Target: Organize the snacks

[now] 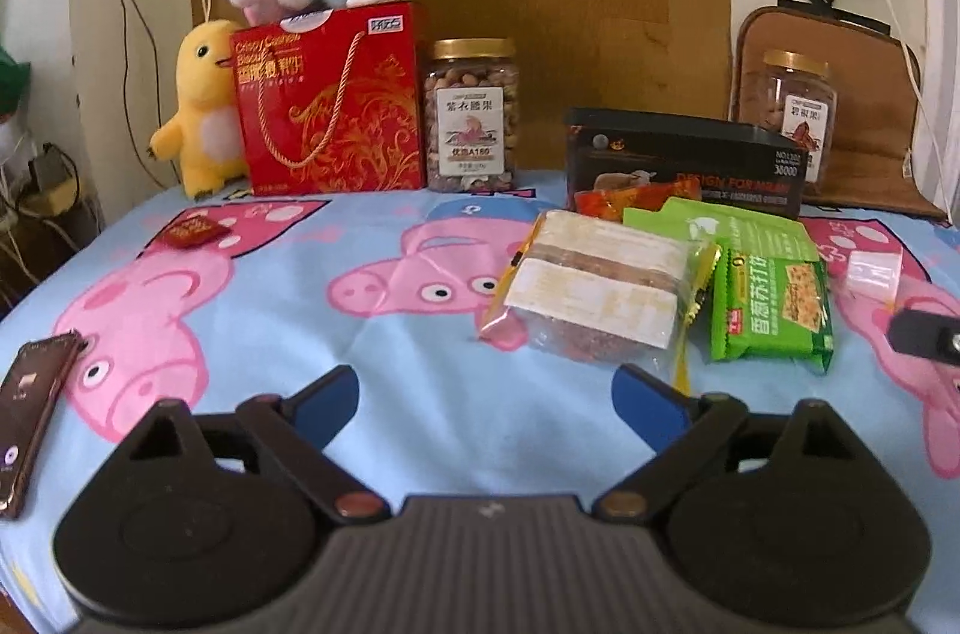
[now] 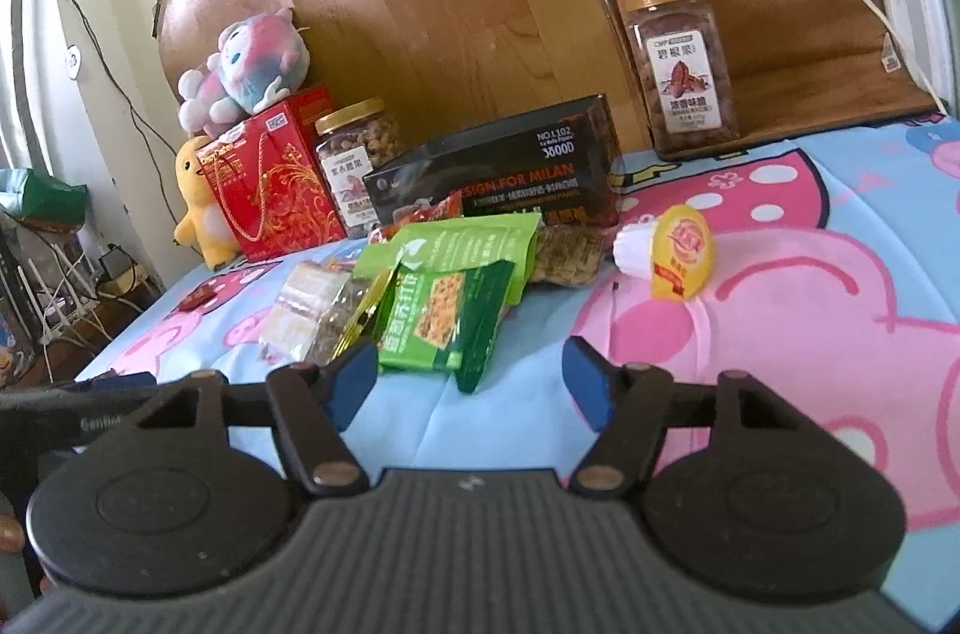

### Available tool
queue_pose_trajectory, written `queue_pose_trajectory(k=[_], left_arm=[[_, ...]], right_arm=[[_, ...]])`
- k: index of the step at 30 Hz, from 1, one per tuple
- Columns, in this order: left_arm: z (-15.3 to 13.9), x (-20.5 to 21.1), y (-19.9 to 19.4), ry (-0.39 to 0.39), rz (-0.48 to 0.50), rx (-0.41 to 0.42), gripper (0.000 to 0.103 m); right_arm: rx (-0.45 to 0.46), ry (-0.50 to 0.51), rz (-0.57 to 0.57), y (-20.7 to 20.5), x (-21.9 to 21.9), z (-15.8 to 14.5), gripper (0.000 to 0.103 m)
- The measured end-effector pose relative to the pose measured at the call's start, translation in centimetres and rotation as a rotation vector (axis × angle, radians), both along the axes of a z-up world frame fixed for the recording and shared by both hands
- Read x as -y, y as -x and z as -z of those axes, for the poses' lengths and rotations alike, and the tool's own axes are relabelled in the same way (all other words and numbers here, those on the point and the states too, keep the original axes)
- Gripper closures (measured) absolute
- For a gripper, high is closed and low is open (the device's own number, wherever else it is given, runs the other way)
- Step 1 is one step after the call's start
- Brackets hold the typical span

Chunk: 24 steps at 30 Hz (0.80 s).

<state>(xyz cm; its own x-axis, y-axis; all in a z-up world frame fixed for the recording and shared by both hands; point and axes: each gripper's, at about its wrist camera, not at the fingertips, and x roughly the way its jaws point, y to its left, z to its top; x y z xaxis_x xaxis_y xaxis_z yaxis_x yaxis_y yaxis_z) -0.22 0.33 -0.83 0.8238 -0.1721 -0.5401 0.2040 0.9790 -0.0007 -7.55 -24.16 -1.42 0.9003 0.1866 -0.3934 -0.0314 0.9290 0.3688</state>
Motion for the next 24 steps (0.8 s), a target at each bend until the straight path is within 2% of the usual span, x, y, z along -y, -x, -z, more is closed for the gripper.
queue_pose_trajectory(k=[2,4,6,10,11,12,14,17,22,24], left_arm=[[-0.1,0.1,-0.1,0.018,0.028,0.001,0.015],[-0.2,0.1,-0.2,0.046,0.064,0.01,0.026],[-0.4,0.0,-0.4,0.092,0.103,-0.005,0.032],[-0.2,0.0,-0.5,0.13,0.145,-0.012,0.041],[-0.2,0.1,-0.5,0.133,0.156,-0.013,0.042],[-0.1,0.2,-0.5,0.13,0.162,-0.016,0.043],[-0.3,0.5,-0.3,0.125,0.183,-0.013,0.045],[-0.5,0.8,0.0,0.13,0.223,-0.009,0.046],[-0.6,2.1,-0.3,0.172,0.313,-0.053,0.046],[-0.4,3.0,-0.3,0.16,0.328,-0.063,0.046]], right_arm=[[-0.008,0.002,-0.017,-0.7,0.0,0.0,0.036],[-0.035,-0.02,-0.041,-2.1,0.2,-0.1,0.036],[-0.063,-0.051,-0.06,-3.3,0.6,-0.1,0.037],[-0.13,-0.078,-0.094,-6.4,0.6,0.4,0.038],[-0.147,-0.093,-0.095,-6.9,0.6,0.7,0.045],[-0.167,-0.115,-0.109,-7.5,0.6,1.1,0.064],[-0.172,-0.168,-0.143,-7.6,0.7,1.6,0.068],[-0.138,-0.155,-0.136,-5.5,0.9,1.0,0.074],[-0.142,-0.122,-0.118,-1.6,3.0,0.5,0.074],[-0.153,-0.088,-0.082,-1.0,3.8,0.6,0.064]])
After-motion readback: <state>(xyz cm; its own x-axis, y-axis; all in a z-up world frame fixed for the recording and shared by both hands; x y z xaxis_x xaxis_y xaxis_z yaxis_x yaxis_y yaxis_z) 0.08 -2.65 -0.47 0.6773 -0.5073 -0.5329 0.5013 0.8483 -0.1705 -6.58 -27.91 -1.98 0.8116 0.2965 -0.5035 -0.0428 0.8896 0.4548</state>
